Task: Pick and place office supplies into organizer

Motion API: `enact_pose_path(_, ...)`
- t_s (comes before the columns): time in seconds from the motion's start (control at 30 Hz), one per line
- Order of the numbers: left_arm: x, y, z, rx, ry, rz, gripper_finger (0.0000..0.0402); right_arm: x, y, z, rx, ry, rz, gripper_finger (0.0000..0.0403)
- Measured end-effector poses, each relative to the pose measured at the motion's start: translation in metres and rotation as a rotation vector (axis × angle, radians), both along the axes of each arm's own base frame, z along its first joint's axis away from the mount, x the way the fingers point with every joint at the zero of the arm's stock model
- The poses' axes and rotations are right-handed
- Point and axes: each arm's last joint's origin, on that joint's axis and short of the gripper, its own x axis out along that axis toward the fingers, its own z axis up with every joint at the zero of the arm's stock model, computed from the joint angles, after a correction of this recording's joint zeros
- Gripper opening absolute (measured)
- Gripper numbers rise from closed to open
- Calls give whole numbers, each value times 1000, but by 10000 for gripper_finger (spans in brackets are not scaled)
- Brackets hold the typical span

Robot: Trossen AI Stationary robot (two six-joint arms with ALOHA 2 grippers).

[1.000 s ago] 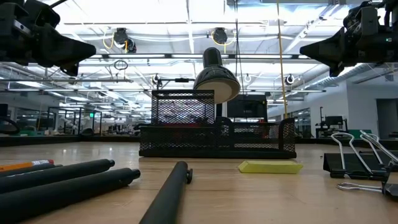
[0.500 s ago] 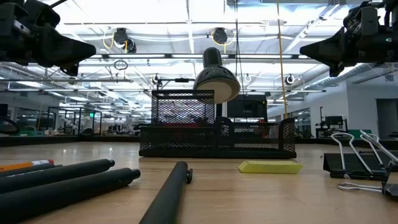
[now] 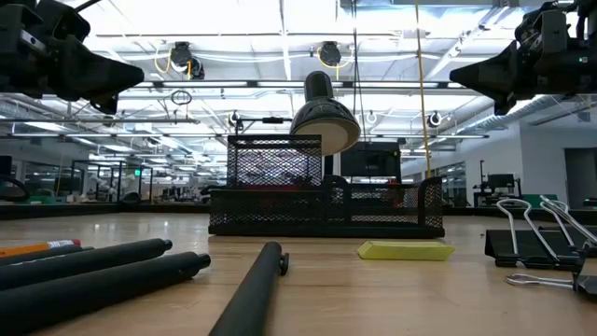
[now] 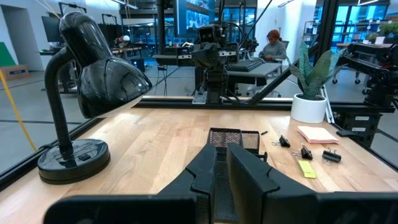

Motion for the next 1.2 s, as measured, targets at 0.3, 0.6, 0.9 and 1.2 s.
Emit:
enact_pose_path(0.3, 0, 0, 0, 0, -1, 0, 47, 0, 0, 0, 0, 0, 0, 4)
enact_pose_path(0.6, 0, 0, 0, 0, 0, 0, 47, 0, 0, 0, 0, 0, 0, 4)
enact_pose_path(0.9, 0, 0, 1, -5, -6, -6, 47, 0, 0, 0, 0, 0, -1, 4)
enact_pose_path(1.2, 0, 0, 4, 71, -41, 0, 47, 0, 0, 0, 7, -4, 1, 4)
